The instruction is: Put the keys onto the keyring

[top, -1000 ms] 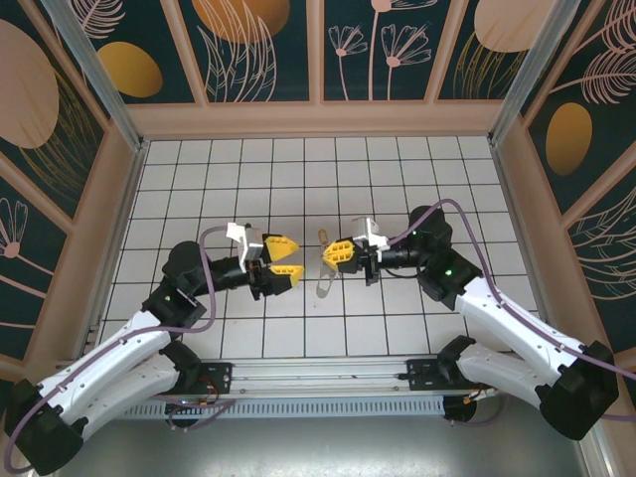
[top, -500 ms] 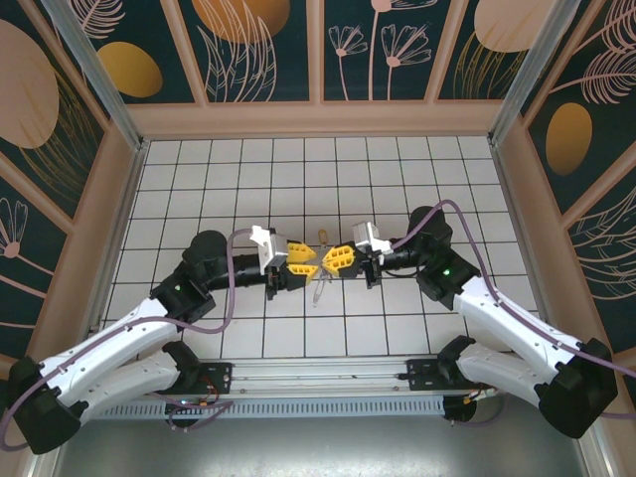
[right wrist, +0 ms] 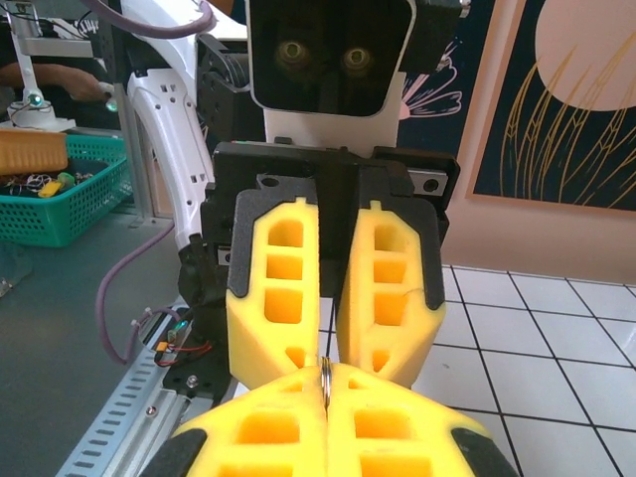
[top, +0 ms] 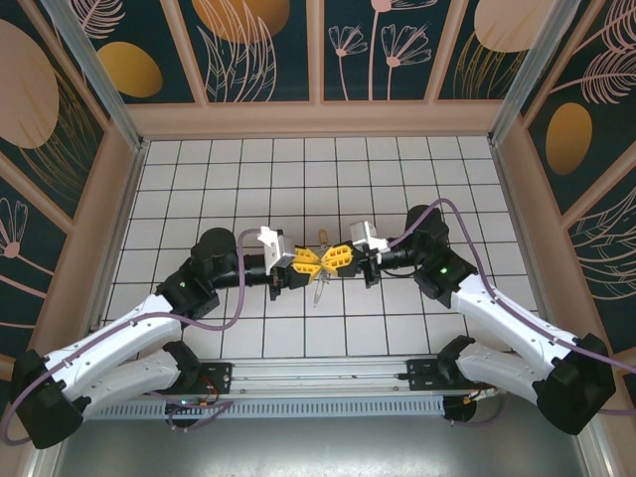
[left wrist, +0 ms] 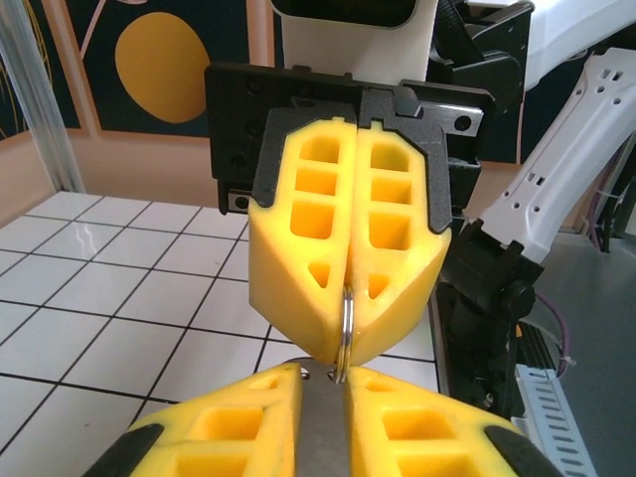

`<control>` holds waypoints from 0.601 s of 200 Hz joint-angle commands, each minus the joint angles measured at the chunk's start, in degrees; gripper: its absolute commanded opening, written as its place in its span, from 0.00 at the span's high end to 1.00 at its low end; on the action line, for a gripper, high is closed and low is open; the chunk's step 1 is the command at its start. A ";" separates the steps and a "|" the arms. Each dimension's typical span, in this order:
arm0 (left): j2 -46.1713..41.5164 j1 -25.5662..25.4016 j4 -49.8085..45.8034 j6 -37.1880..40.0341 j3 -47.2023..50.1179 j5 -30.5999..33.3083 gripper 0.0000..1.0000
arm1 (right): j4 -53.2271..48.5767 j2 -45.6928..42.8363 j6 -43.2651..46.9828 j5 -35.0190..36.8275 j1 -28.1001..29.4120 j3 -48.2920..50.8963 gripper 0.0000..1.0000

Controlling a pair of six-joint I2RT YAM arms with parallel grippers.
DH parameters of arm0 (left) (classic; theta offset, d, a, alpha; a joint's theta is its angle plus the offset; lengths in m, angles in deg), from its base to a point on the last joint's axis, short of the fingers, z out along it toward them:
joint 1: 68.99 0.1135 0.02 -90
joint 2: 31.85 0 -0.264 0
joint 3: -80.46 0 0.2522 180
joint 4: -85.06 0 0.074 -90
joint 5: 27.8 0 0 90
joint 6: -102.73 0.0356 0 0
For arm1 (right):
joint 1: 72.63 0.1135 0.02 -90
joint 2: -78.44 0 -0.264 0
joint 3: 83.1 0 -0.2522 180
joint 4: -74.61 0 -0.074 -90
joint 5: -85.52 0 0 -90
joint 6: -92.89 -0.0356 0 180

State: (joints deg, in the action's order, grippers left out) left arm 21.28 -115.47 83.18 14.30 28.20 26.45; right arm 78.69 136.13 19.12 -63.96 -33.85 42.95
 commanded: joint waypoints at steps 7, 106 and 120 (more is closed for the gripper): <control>0.93 -0.34 2.73 0.47 -1.85 0.16 0.89 | 1.69 -0.03 1.34 -0.90 0.75 0.73 1.00; -0.83 -0.36 6.63 -1.24 0.27 1.81 1.00 | 1.00 -0.38 1.44 1.30 1.53 2.26 1.00; -0.99 -0.36 6.40 -1.04 0.28 2.14 1.00 | 0.78 -0.67 1.56 2.70 1.73 2.43 1.00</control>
State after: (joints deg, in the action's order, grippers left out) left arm 21.39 -115.47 83.57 13.77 28.92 27.07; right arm 79.26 136.08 19.51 -62.17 -33.83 44.07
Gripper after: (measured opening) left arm 0.044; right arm 0.049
